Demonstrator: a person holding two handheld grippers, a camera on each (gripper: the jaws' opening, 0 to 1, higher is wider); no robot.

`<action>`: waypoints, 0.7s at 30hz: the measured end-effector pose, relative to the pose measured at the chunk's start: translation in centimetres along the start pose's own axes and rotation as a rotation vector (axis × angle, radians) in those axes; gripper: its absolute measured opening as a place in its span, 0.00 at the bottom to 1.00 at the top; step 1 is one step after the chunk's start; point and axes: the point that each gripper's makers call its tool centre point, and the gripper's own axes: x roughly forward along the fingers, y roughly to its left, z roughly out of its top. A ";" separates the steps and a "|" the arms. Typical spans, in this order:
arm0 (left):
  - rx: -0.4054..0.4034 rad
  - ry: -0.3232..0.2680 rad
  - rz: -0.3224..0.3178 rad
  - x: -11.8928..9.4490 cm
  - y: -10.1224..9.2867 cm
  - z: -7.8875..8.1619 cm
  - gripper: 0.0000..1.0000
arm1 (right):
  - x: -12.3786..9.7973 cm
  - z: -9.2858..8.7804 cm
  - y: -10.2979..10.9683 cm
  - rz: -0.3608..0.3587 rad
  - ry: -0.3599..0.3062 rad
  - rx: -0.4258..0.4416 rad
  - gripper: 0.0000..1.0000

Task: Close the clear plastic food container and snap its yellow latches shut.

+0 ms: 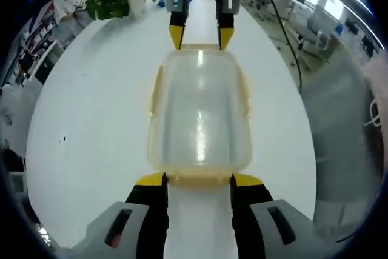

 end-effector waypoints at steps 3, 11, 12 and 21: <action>-0.018 0.000 -0.002 0.2 0.1 -0.2 0.38 | 0.0 0.0 0.0 -0.008 -0.006 0.008 0.38; -0.127 -0.009 -0.004 0.1 0.0 -1.4 0.37 | -0.4 -0.6 0.1 -0.038 -0.021 0.087 0.41; -0.130 0.002 -0.006 0.1 -0.2 -1.7 0.37 | -0.6 -0.7 0.1 -0.040 -0.022 0.098 0.41; -0.402 -0.155 -0.041 -2.6 -1.3 -1.2 0.40 | -2.4 -1.2 0.2 -0.094 -0.053 0.232 0.38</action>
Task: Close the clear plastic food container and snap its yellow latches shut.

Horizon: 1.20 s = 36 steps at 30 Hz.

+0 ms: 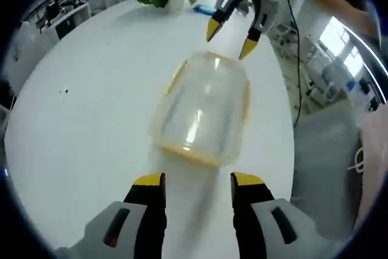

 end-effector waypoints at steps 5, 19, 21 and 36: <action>-0.069 -0.059 0.068 -1.1 0.8 0.7 0.40 | -0.2 0.3 0.0 -0.031 -0.032 0.093 0.38; -0.406 -0.273 0.133 0.9 1.1 1.4 0.36 | 0.9 2.3 0.5 -0.067 -0.221 0.443 0.34; -0.473 -0.285 0.099 1.3 0.6 1.4 0.35 | 1.2 2.0 0.7 -0.050 -0.226 0.506 0.34; -0.552 -0.339 0.072 2.4 0.1 1.5 0.31 | 2.5 3.0 0.5 0.050 -0.295 0.742 0.40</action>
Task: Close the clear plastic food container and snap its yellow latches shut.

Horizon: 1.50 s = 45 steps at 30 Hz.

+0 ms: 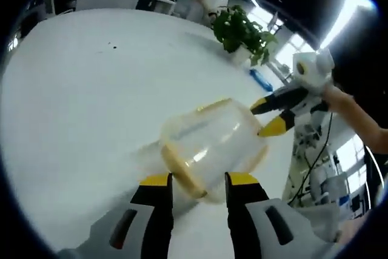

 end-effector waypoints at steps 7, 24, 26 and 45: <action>0.037 0.001 0.015 0.2 -0.3 0.2 0.29 | 0.3 0.1 0.0 0.018 0.011 0.049 0.40; -0.097 -0.001 0.047 0.3 0.2 0.6 0.21 | 0.4 -0.1 0.6 0.033 0.094 0.121 0.38; -0.145 -0.038 0.018 0.2 0.1 0.6 0.18 | 0.6 0.7 0.6 0.037 0.049 0.118 0.38; 0.131 -0.036 0.094 0.2 -0.1 1.0 0.24 | 0.0 0.2 0.3 -0.024 -0.039 0.085 0.41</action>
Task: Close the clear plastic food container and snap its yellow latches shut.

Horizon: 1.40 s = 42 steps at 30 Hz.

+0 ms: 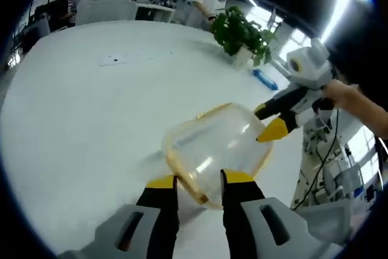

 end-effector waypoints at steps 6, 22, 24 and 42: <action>0.072 -0.006 0.068 -0.2 -0.1 0.3 0.25 | -0.2 0.4 0.0 -0.069 -0.024 -0.119 0.42; 0.253 -0.087 0.101 -1.3 -1.0 3.1 0.24 | -1.1 4.4 2.8 -0.063 -0.147 -0.389 0.36; 0.272 -0.101 0.080 -1.1 -1.7 3.5 0.22 | -0.8 4.7 3.2 -0.051 -0.148 -0.395 0.35; 0.437 -0.049 0.043 1.6 -4.0 2.4 0.28 | 2.7 6.3 5.0 0.027 -0.113 -0.408 0.31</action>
